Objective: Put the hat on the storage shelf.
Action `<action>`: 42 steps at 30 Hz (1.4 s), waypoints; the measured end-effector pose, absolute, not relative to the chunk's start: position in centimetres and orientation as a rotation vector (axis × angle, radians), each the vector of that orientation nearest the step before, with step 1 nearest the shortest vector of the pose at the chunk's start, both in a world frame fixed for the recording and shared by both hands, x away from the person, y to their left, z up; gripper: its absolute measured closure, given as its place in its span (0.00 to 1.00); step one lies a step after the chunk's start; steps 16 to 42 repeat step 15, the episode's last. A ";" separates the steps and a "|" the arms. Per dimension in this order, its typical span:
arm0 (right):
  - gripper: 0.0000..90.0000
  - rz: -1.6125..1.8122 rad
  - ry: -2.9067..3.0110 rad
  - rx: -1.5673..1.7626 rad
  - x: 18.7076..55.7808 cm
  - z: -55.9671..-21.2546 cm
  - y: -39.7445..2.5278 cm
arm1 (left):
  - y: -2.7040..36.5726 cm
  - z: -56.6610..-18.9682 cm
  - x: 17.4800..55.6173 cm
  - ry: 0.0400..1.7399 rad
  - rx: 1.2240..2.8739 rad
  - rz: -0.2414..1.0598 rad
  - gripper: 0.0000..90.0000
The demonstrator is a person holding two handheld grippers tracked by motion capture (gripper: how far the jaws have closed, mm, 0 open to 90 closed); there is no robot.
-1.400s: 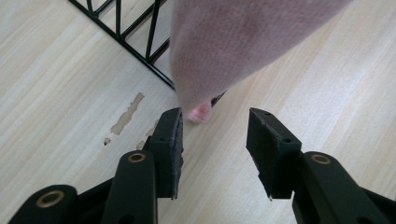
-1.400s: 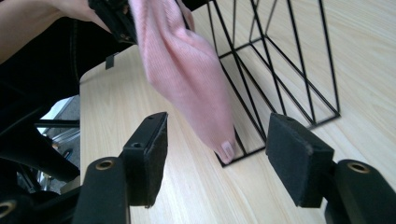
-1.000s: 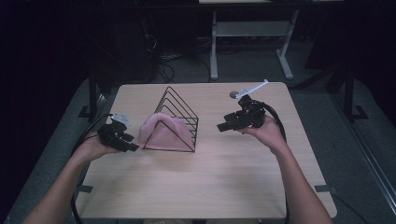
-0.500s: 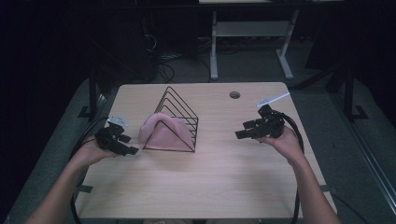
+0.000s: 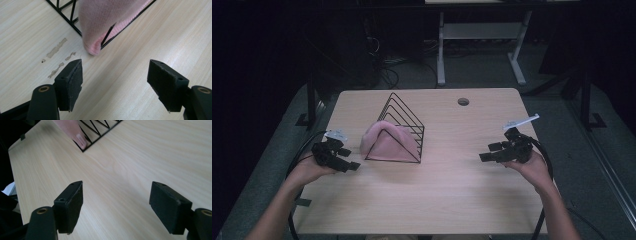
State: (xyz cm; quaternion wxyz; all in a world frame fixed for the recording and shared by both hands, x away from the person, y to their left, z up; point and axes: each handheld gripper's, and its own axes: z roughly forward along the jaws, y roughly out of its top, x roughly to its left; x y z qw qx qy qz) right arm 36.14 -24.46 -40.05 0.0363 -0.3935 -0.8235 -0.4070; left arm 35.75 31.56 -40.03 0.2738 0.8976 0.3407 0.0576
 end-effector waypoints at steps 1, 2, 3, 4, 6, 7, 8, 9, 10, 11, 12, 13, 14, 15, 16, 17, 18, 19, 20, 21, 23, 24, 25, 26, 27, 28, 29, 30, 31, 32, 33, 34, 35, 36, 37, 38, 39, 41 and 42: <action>0.29 -1.247 -2.521 -1.220 35.9 -40.3 -24.6 | 31.6 -40.0 35.6 0.912 2.416 0.154 0.32; 0.29 -1.241 -2.517 -1.230 35.6 -40.7 -25.0 | 31.6 -40.1 35.5 0.914 2.412 0.155 0.32; 0.29 -1.237 -2.513 -1.240 35.4 -41.0 -25.2 | 31.6 -40.1 35.4 0.911 2.413 0.158 0.32; 0.29 -1.236 -2.510 -1.249 35.2 -41.2 -25.4 | 31.5 -40.2 35.2 0.914 2.408 0.154 0.32; 0.29 -1.239 -2.503 -1.262 34.6 -41.7 -25.9 | 31.5 -40.3 35.0 0.910 2.405 0.158 0.32; 0.29 -1.229 -2.498 -1.269 34.5 -41.8 -26.0 | 31.5 -40.4 34.8 0.912 2.399 0.160 0.32; 0.29 -1.219 -2.508 -1.276 34.2 -42.0 -26.2 | 31.4 -40.4 34.6 0.919 2.386 0.160 0.32; 0.29 -1.219 -2.508 -1.276 34.2 -42.0 -26.2 | 31.4 -40.4 34.6 0.919 2.386 0.160 0.32; 0.29 -1.213 -2.519 -1.275 33.9 -42.0 -26.3 | 31.4 -40.5 34.4 0.922 2.374 0.159 0.32; 0.28 -1.199 -2.532 -1.285 33.2 -42.0 -26.5 | 31.3 -40.5 34.2 0.919 2.374 0.161 0.32; 0.28 -1.197 -2.539 -1.289 33.0 -41.9 -26.6 | 31.3 -40.4 34.0 0.910 2.388 0.167 0.32; 0.28 -1.195 -2.548 -1.292 32.6 -41.9 -26.6 | 31.2 -40.4 33.9 0.907 2.388 0.181 0.32; 0.28 -1.195 -2.548 -1.292 32.6 -41.9 -26.6 | 31.2 -40.4 33.9 0.907 2.388 0.181 0.32; 0.28 -1.197 -2.564 -1.293 31.8 -42.0 -26.7 | 31.1 -40.4 33.6 0.922 2.371 0.180 0.31; 0.28 -1.197 -2.564 -1.293 31.8 -42.0 -26.7 | 31.1 -40.4 33.6 0.922 2.371 0.180 0.31; 0.28 -1.197 -2.564 -1.293 31.8 -42.0 -26.7 | 31.1 -40.4 33.6 0.922 2.371 0.180 0.31; 0.28 -1.197 -2.564 -1.293 31.8 -42.0 -26.7 | 31.1 -40.4 33.6 0.922 2.371 0.180 0.31; 0.28 -1.197 -2.564 -1.293 31.8 -42.0 -26.7 | 31.1 -40.4 33.6 0.922 2.371 0.180 0.31; 0.28 -1.197 -2.564 -1.293 31.8 -42.0 -26.7 | 31.1 -40.4 33.6 0.922 2.371 0.180 0.31; 0.28 -1.197 -2.564 -1.293 31.8 -42.0 -26.7 | 31.1 -40.4 33.6 0.922 2.371 0.180 0.31; 0.28 -1.197 -2.564 -1.293 31.8 -42.0 -26.7 | 31.1 -40.4 33.6 0.922 2.371 0.180 0.31; 0.28 -1.197 -2.564 -1.293 31.8 -42.0 -26.7 | 31.1 -40.4 33.6 0.922 2.371 0.180 0.31; 0.28 -1.197 -2.564 -1.293 31.8 -42.0 -26.7 | 31.1 -40.4 33.6 0.922 2.371 0.180 0.31; 0.28 -1.197 -2.564 -1.293 31.8 -42.0 -26.7 | 31.1 -40.4 33.6 0.922 2.371 0.180 0.31; 0.28 -1.197 -2.564 -1.293 31.8 -42.0 -26.7 | 31.1 -40.4 33.6 0.922 2.371 0.180 0.31; 0.28 -1.197 -2.564 -1.293 31.8 -42.0 -26.7 | 31.1 -40.4 33.6 0.922 2.371 0.180 0.31; 0.28 -1.197 -2.564 -1.293 31.8 -42.0 -26.7 | 31.1 -40.4 33.6 0.922 2.371 0.180 0.31; 0.28 -1.197 -2.564 -1.293 31.8 -42.0 -26.7 | 31.1 -40.4 33.6 0.922 2.371 0.180 0.31; 0.28 -1.197 -2.564 -1.293 31.8 -42.0 -26.7 | 31.1 -40.4 33.6 0.922 2.371 0.180 0.31; 0.28 -1.197 -2.564 -1.293 31.8 -42.0 -26.7 | 31.1 -40.4 33.6 0.922 2.371 0.180 0.31; 0.28 -1.197 -2.564 -1.293 31.8 -42.0 -26.7 | 31.1 -40.4 33.6 0.922 2.371 0.180 0.31; 0.28 -1.197 -2.564 -1.293 31.8 -42.0 -26.7 | 31.1 -40.4 33.6 0.922 2.371 0.180 0.31; 0.28 -1.197 -2.564 -1.293 31.8 -42.0 -26.7 | 31.1 -40.4 33.6 0.922 2.371 0.180 0.31; 0.28 -1.197 -2.564 -1.293 31.8 -42.0 -26.7 | 31.1 -40.4 33.6 0.922 2.371 0.180 0.31; 0.28 -1.197 -2.564 -1.293 31.8 -42.0 -26.7 | 31.1 -40.4 33.6 0.922 2.371 0.180 0.31; 0.28 -1.197 -2.564 -1.293 31.8 -42.0 -26.7 | 31.1 -40.4 33.6 0.922 2.371 0.180 0.31; 0.28 -1.197 -2.564 -1.293 31.8 -42.0 -26.7 | 31.1 -40.4 33.6 0.922 2.371 0.180 0.31; 0.28 -1.197 -2.564 -1.293 31.8 -42.0 -26.7 | 31.1 -40.4 33.6 0.922 2.371 0.180 0.31; 0.28 -1.197 -2.564 -1.293 31.8 -42.0 -26.7 | 31.1 -40.4 33.6 0.922 2.371 0.180 0.31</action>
